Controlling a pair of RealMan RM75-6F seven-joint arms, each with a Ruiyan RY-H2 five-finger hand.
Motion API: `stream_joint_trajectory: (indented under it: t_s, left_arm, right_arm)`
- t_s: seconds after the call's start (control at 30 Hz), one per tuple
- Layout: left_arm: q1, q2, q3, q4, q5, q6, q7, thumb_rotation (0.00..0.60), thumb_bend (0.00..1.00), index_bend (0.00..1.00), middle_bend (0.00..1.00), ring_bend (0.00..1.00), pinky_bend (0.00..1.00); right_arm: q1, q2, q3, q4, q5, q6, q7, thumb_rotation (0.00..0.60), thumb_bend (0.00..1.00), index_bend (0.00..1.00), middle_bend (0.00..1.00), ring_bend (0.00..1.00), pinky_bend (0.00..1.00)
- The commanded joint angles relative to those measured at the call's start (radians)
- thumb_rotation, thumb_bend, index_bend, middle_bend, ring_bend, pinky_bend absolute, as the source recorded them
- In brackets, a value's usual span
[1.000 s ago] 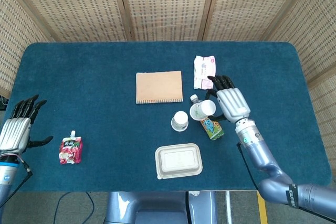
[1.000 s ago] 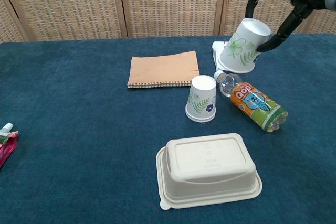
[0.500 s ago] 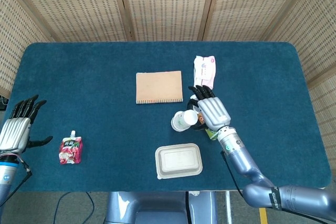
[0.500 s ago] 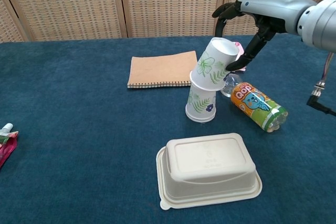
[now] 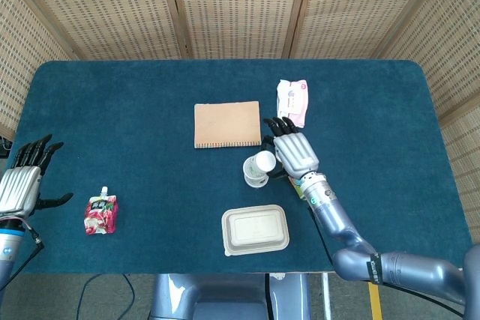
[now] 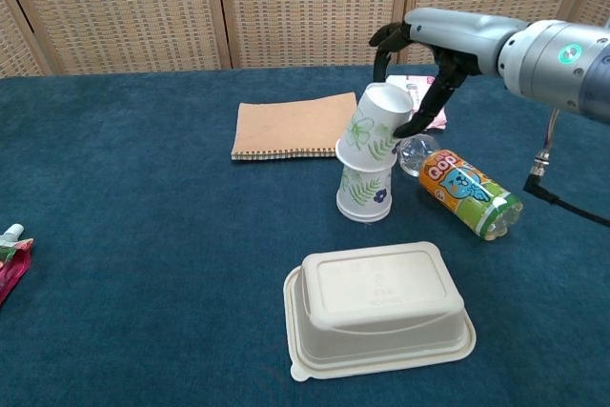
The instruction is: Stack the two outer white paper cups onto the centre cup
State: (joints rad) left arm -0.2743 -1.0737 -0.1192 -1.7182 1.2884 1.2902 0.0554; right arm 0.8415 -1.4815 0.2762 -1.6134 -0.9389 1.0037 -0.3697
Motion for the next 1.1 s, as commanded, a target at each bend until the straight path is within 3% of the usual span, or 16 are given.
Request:
stream_joint_trajectory:
  t_s: [0.03, 0.3, 0.53, 0.7, 0.93, 1.1]
  left_arm:
    - [-0.001, 0.000, 0.000, 0.000, 0.000, -0.003, 0.001, 0.600, 0.17, 0.12, 0.00, 0.00, 0.00]
    - [0.000, -0.001, 0.001, -0.001, 0.005, -0.003, 0.001, 0.600, 0.18, 0.12, 0.00, 0.00, 0.00]
    - [0.001, -0.003, 0.004, -0.002, 0.008, -0.003, 0.007, 0.600, 0.17, 0.11, 0.00, 0.00, 0.00]
    - [0.004, -0.007, 0.009, -0.002, 0.007, 0.000, 0.021, 0.600, 0.18, 0.06, 0.00, 0.00, 0.00]
    - [0.018, -0.028, 0.021, 0.003, 0.007, 0.030, 0.089, 0.600, 0.16, 0.00, 0.00, 0.00, 0.00]
    - [0.034, -0.052, 0.034, 0.006, 0.014, 0.058, 0.137, 0.600, 0.06, 0.00, 0.00, 0.00, 0.00]
  right_arm:
    - [0.003, -0.005, -0.006, 0.004, 0.009, -0.010, -0.002, 0.600, 0.22, 0.41, 0.10, 0.00, 0.06]
    - [-0.004, 0.001, -0.019, 0.003, 0.015, -0.010, 0.001, 0.600, 0.16, 0.29, 0.04, 0.00, 0.03]
    - [-0.082, 0.067, -0.071, -0.036, -0.070, 0.054, 0.048, 0.600, 0.16, 0.22, 0.00, 0.00, 0.00]
    - [-0.203, 0.151, -0.150, -0.058, -0.197, 0.164, 0.134, 0.600, 0.15, 0.13, 0.00, 0.00, 0.00]
    - [-0.373, 0.224, -0.263, 0.000, -0.344, 0.327, 0.252, 0.600, 0.13, 0.02, 0.00, 0.00, 0.00]
    - [-0.472, 0.254, -0.313, 0.056, -0.403, 0.407, 0.324, 0.600, 0.11, 0.00, 0.00, 0.00, 0.00]
